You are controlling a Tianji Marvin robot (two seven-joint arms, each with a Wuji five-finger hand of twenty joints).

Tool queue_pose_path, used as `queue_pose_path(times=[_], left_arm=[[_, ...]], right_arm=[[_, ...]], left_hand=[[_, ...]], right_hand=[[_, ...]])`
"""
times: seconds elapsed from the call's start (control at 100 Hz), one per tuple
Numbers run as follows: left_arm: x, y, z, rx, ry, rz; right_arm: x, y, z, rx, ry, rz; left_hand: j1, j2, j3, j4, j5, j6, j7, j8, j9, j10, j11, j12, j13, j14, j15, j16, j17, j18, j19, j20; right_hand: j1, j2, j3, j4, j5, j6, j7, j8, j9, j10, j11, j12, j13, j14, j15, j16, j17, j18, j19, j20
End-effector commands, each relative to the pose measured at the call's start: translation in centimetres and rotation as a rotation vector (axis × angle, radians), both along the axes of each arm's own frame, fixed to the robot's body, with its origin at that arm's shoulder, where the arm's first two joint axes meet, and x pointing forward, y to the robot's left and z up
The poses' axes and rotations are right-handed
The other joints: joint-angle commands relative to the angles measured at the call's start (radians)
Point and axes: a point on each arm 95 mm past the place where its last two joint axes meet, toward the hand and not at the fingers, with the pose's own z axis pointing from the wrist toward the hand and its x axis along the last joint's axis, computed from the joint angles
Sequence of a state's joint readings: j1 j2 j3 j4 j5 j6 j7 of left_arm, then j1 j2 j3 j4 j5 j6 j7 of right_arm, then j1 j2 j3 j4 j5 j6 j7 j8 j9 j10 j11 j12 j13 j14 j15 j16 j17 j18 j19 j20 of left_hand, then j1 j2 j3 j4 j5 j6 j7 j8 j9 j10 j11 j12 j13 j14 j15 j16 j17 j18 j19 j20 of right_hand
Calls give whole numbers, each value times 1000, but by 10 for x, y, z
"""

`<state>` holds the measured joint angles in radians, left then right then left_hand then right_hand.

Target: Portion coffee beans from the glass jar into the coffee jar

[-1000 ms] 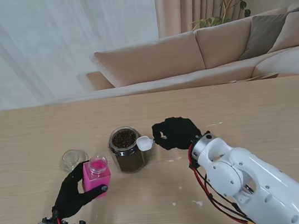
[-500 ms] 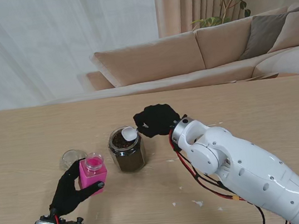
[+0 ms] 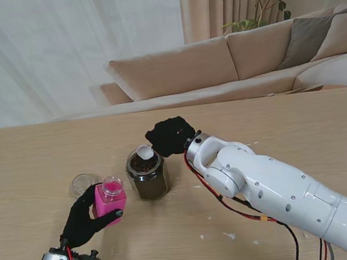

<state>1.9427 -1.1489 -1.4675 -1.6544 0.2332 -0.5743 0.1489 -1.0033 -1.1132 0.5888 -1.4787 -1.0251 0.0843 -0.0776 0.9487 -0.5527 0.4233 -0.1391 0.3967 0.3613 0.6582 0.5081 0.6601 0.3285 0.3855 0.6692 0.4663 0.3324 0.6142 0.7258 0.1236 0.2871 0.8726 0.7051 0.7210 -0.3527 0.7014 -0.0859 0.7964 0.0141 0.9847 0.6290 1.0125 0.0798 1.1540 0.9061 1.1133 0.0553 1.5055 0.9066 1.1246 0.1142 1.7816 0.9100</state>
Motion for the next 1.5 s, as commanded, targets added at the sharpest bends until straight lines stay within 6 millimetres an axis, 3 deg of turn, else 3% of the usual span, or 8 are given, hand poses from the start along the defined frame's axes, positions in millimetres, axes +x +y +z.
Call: queue_pose_path(times=[0.0, 0.4, 1.0, 1.49], left_arm=[[-1, -4, -1, -2, 13, -14], [-2, -3, 0, -7, 9, -15], [-3, -1, 0, -13, 7, -15], [-2, -3, 0, -10, 11, -15]], right_arm=[[0, 3, -1, -33, -10, 7], [0, 8, -5, -114, 32, 36], [3, 14, -5, -30, 264, -37], [4, 5, -1, 105, 424, -140]], left_hand=[[147, 147, 134, 36, 51, -117, 114, 49, 27, -85, 104, 26, -21, -10, -3, 11, -12, -10, 5, 11], [144, 146, 135, 37, 50, -118, 112, 50, 25, -86, 104, 26, -22, -11, -5, 10, -12, -11, 4, 11], [141, 145, 138, 36, 50, -118, 112, 51, 24, -86, 106, 25, -22, -12, -5, 11, -11, -11, 2, 11], [142, 145, 139, 36, 50, -117, 112, 52, 25, -86, 107, 24, -21, -12, -5, 11, -12, -12, 1, 12]], right_hand=[[6, 31, 5, 39, -27, -51, 17, 21, 23, 0, 29, 22, 23, -21, 44, -9, 44, -110, 312, -9], [2, 40, -5, 48, -25, -68, 8, 30, 22, -7, 24, 28, 20, -36, 40, -9, 43, -127, 312, -17], [6, 36, -4, 57, -19, -53, 0, 47, 30, -6, 27, 40, 33, -39, 48, -2, 55, -135, 312, -14], [12, 34, 1, 54, -18, -36, 0, 50, 29, 5, 26, 48, 36, -28, 57, 1, 62, -126, 312, -9]])
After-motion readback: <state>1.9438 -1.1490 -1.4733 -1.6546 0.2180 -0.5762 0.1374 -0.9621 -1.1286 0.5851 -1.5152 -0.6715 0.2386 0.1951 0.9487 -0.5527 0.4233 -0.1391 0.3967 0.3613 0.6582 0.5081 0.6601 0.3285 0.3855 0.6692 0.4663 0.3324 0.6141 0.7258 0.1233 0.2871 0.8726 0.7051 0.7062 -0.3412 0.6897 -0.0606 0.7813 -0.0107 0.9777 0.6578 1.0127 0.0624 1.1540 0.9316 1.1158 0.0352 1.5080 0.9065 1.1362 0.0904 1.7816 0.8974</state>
